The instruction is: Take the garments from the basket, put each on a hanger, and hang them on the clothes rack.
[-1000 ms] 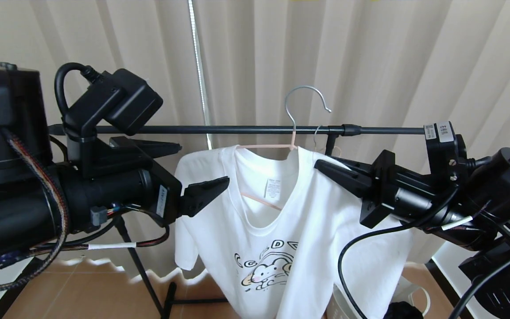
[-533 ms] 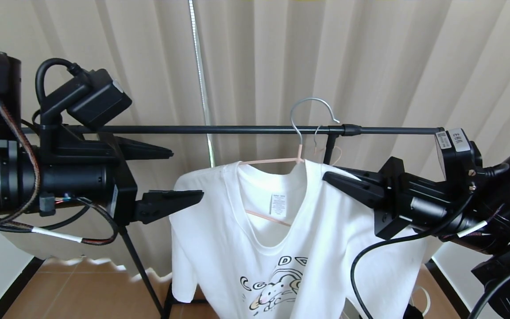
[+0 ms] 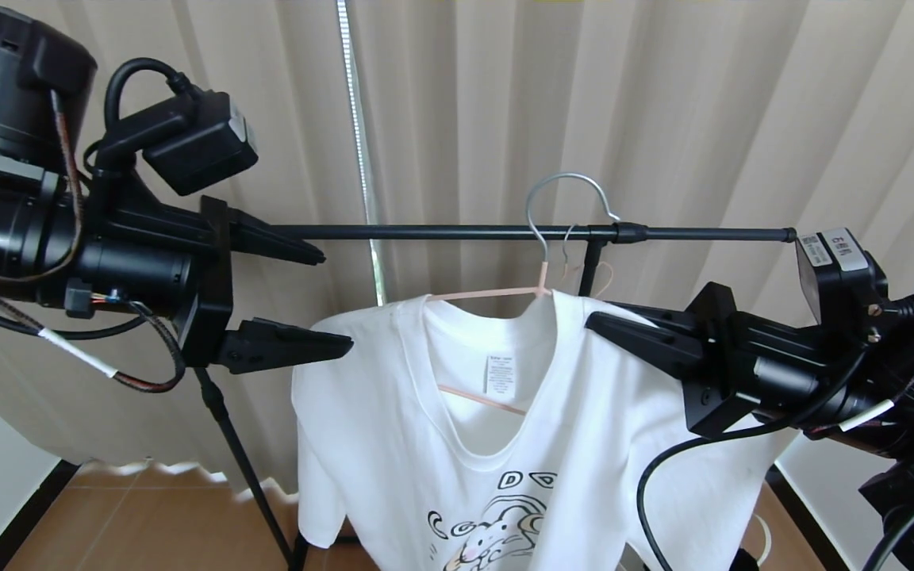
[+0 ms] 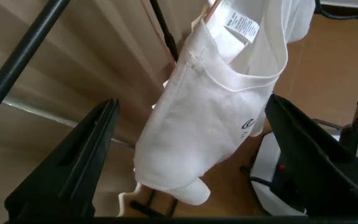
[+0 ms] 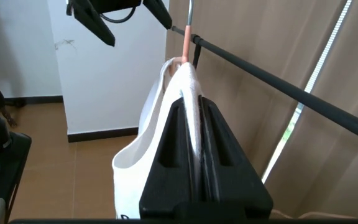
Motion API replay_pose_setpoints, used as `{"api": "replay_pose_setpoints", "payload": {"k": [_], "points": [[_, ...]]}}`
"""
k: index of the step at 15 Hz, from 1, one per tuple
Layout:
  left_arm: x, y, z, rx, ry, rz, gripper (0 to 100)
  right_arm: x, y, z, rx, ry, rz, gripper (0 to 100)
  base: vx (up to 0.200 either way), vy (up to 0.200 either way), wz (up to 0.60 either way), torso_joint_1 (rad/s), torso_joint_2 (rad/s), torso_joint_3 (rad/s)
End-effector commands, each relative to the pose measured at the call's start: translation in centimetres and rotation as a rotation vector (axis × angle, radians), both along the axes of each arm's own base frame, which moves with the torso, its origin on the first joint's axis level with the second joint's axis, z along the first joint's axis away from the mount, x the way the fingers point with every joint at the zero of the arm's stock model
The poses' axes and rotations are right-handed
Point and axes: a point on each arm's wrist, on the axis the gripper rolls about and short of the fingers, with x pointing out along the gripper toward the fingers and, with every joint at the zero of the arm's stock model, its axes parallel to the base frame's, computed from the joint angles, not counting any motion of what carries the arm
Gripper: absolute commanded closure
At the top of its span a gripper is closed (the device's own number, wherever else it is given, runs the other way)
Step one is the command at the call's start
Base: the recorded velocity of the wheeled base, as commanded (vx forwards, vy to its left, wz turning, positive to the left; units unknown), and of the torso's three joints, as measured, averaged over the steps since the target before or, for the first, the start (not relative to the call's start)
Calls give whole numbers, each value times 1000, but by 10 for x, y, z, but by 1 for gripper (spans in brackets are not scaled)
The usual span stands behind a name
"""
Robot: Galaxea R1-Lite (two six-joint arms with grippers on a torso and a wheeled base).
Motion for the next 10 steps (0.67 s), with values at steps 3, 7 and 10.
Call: {"api": "replay_pose_setpoints", "payload": {"k": [3, 7, 10], "points": [[41, -18, -13, 46, -6, -87, 0, -2, 0, 1, 0, 0, 3, 100, 0, 0, 0, 0, 0, 0], [51, -26, -18, 2, -15, -219, 0, -4, 0, -1, -4, 8, 6, 100, 0, 0, 0, 0, 0, 0], [60, -34, -24, 18, -15, -255, 0, -4, 0, -2, -5, 9, 7, 100, 0, 0, 0, 0, 0, 0]]}}
